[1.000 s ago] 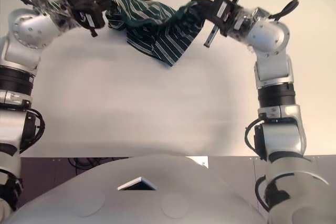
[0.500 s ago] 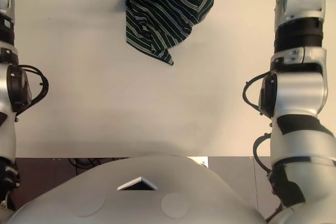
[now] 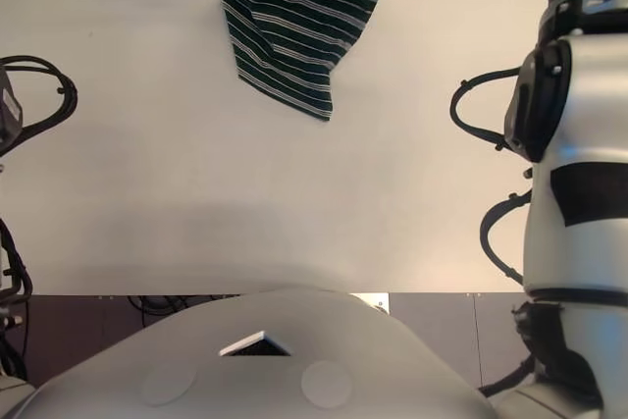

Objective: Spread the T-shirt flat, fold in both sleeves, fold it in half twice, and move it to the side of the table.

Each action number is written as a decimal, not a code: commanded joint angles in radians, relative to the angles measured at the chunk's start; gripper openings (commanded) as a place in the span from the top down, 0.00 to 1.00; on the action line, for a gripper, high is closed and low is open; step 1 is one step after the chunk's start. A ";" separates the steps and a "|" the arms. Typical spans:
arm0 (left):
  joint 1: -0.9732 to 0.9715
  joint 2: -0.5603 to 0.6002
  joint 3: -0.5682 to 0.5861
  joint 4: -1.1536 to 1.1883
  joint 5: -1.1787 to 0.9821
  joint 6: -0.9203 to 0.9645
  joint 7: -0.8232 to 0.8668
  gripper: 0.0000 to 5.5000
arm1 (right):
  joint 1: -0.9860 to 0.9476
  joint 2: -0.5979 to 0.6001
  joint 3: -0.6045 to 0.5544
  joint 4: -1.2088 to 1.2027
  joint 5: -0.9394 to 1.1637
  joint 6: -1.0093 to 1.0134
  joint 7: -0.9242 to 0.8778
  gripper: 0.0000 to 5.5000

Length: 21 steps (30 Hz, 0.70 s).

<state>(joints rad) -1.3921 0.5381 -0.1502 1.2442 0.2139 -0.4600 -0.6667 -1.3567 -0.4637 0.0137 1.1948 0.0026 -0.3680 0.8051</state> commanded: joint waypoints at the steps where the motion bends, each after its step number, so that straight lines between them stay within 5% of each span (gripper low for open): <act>1: -0.060 0.012 0.035 -0.001 -0.027 0.028 -0.061 1.00 | -0.088 0.015 -0.022 0.013 0.009 0.016 0.031 1.00; 11: -0.086 0.038 0.082 -0.062 -0.092 0.055 -0.223 1.00 | -0.107 -0.023 -0.056 0.000 0.022 0.031 0.139 1.00; 21: 0.259 0.128 0.122 -0.695 -0.277 0.284 -0.439 1.00 | 0.027 -0.132 -0.105 -0.283 0.144 0.209 0.411 1.00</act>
<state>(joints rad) -1.2128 0.6317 -0.0347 0.6939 -0.0332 -0.2416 -1.0852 -1.3687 -0.5425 -0.0793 0.9921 0.1207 -0.2082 1.1800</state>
